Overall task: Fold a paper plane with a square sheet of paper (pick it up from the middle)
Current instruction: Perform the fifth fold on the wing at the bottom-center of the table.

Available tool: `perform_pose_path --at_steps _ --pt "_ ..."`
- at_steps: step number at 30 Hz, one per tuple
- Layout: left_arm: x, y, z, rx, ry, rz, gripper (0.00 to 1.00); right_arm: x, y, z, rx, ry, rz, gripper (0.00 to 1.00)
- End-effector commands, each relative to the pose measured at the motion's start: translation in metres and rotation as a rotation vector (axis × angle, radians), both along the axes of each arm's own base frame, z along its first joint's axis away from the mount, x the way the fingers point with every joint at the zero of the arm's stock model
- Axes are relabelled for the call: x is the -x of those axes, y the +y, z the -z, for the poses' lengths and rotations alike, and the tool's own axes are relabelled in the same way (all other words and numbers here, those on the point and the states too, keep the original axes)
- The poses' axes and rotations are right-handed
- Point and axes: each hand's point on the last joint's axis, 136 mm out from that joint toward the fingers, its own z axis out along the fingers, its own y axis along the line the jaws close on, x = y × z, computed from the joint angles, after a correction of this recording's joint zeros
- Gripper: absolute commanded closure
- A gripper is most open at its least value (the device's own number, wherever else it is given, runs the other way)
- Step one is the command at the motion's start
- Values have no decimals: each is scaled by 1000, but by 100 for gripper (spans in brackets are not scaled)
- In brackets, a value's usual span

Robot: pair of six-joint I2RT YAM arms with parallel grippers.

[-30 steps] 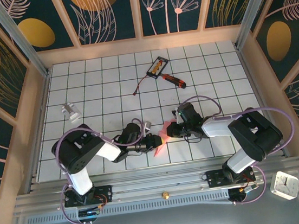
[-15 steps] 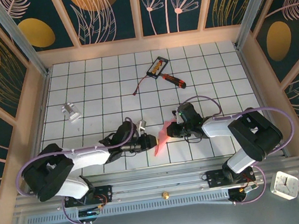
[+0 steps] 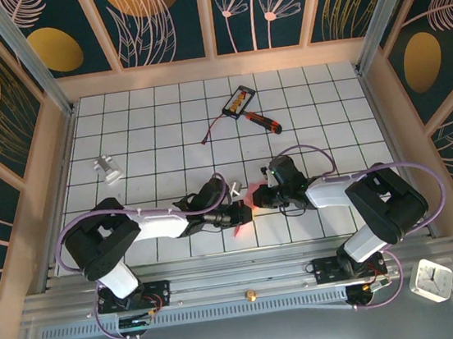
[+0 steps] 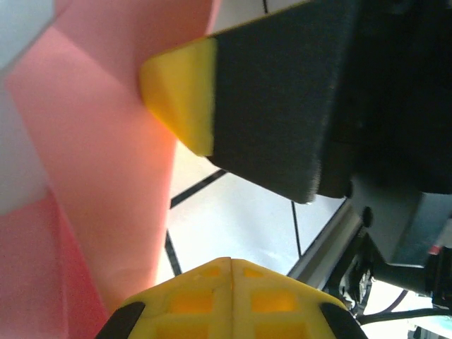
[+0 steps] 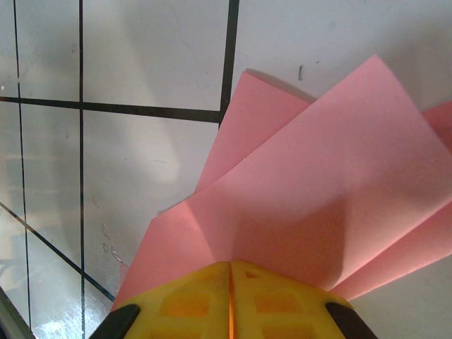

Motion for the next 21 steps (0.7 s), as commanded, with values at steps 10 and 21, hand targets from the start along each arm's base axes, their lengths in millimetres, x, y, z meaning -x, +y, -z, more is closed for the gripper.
perform_pose_path --at_steps 10,21 --pt "4 19 30 -72 18 14 95 23 -33 44 165 119 31 90" --pt "1 25 31 -96 8 -2 95 24 -34 45 170 121 27 90"
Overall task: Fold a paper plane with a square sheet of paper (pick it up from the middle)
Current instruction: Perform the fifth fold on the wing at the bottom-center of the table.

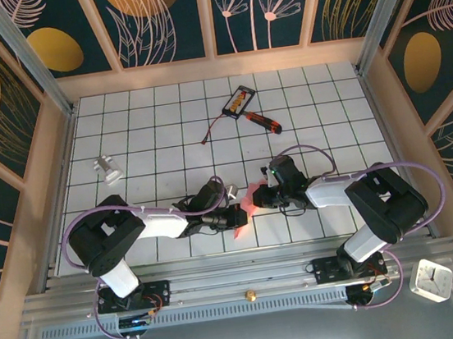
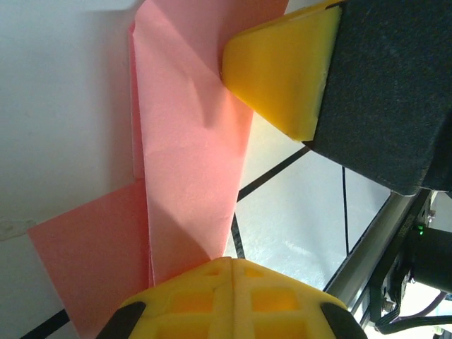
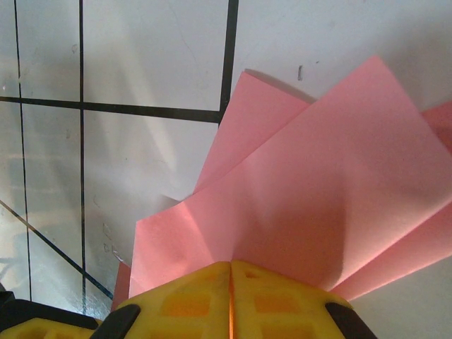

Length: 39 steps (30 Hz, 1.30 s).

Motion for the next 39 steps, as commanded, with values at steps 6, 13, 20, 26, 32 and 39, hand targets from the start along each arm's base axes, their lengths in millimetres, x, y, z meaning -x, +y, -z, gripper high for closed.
perform_pose_path --at_steps 6,13,20,26,32,39 --pt "-6 15 3 -65 -37 -24 93 24 -33 44 171 115 26 90" --pt "1 -8 -35 39 -108 47 86 25 -34 45 174 116 26 90" --pt "17 -35 -47 112 -114 148 80 26 -34 46 177 119 27 90" --pt "15 -25 -18 -33 -102 153 78 26 -34 46 178 119 26 90" --pt "10 -11 -3 -94 -90 123 81 26 -35 46 180 118 24 90" --pt "7 -1 6 -118 -76 103 85 26 -34 45 178 115 24 90"
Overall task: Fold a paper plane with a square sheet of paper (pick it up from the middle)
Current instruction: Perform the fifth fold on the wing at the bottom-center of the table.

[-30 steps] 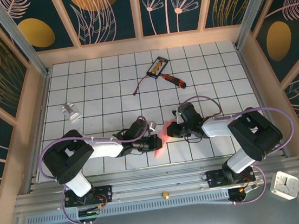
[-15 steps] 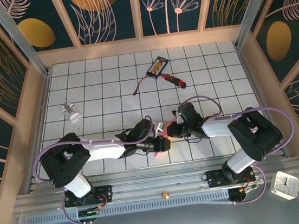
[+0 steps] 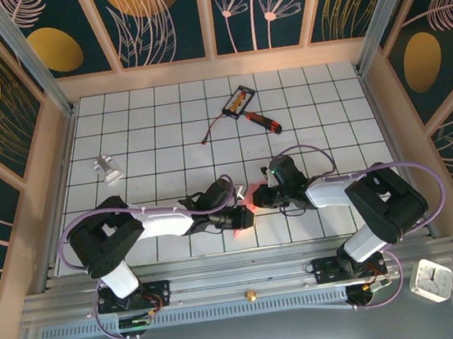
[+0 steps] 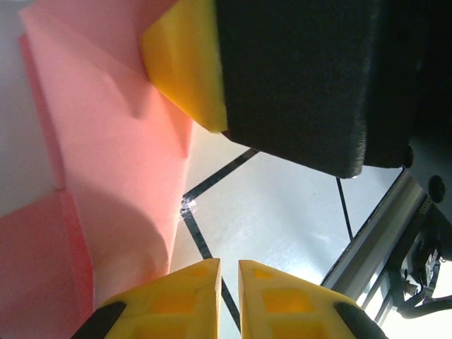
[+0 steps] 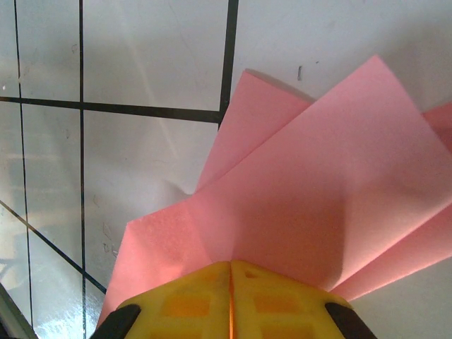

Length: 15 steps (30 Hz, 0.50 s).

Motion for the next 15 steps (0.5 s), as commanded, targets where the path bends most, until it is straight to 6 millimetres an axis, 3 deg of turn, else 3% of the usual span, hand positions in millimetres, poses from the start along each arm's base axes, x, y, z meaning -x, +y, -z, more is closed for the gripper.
perform_pose_path --at_steps 1,9,10,15 --pt "1 14 15 -56 14 -9 85 26 -34 45 178 115 24 90" --pt "2 13 15 -35 28 -6 85 26 -34 46 182 116 22 90" --pt "4 15 25 -52 47 -5 85 25 -34 45 182 115 24 90" --pt "8 17 30 -51 65 -6 85 25 -34 46 185 118 23 90"
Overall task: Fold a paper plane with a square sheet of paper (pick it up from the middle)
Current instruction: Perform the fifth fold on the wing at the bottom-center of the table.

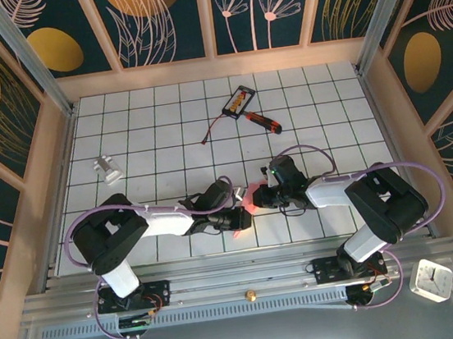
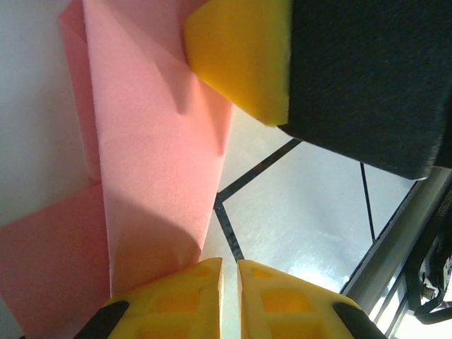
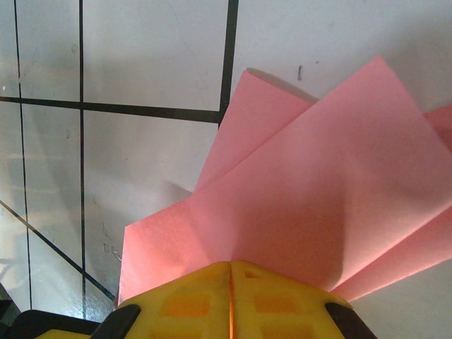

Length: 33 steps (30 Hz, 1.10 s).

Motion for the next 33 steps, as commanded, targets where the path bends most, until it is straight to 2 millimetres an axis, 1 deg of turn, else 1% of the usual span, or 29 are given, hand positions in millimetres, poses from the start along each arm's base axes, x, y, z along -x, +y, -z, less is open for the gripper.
perform_pose_path --at_steps 1,5,9,11,12,16,21,25,33 --pt "8 13 19 -46 49 -5 85 26 -34 47 185 118 21 90" --pt "9 17 22 -67 49 -11 86 26 -35 47 188 120 24 90" --pt "13 23 21 -69 62 -21 88 24 -36 47 196 116 29 90" --pt "20 30 28 -86 86 -22 90 24 -37 48 200 119 32 90" --pt "22 30 22 -71 82 -19 91 25 -37 49 205 122 32 90" --pt "37 37 27 -82 121 6 95 26 -38 51 212 128 33 90" --pt "48 43 29 -97 143 36 98 26 -39 51 216 130 34 90" --pt "58 50 34 -120 166 59 100 26 -39 53 221 134 35 90" --pt "79 67 38 -141 208 78 100 27 -41 55 229 140 39 90"
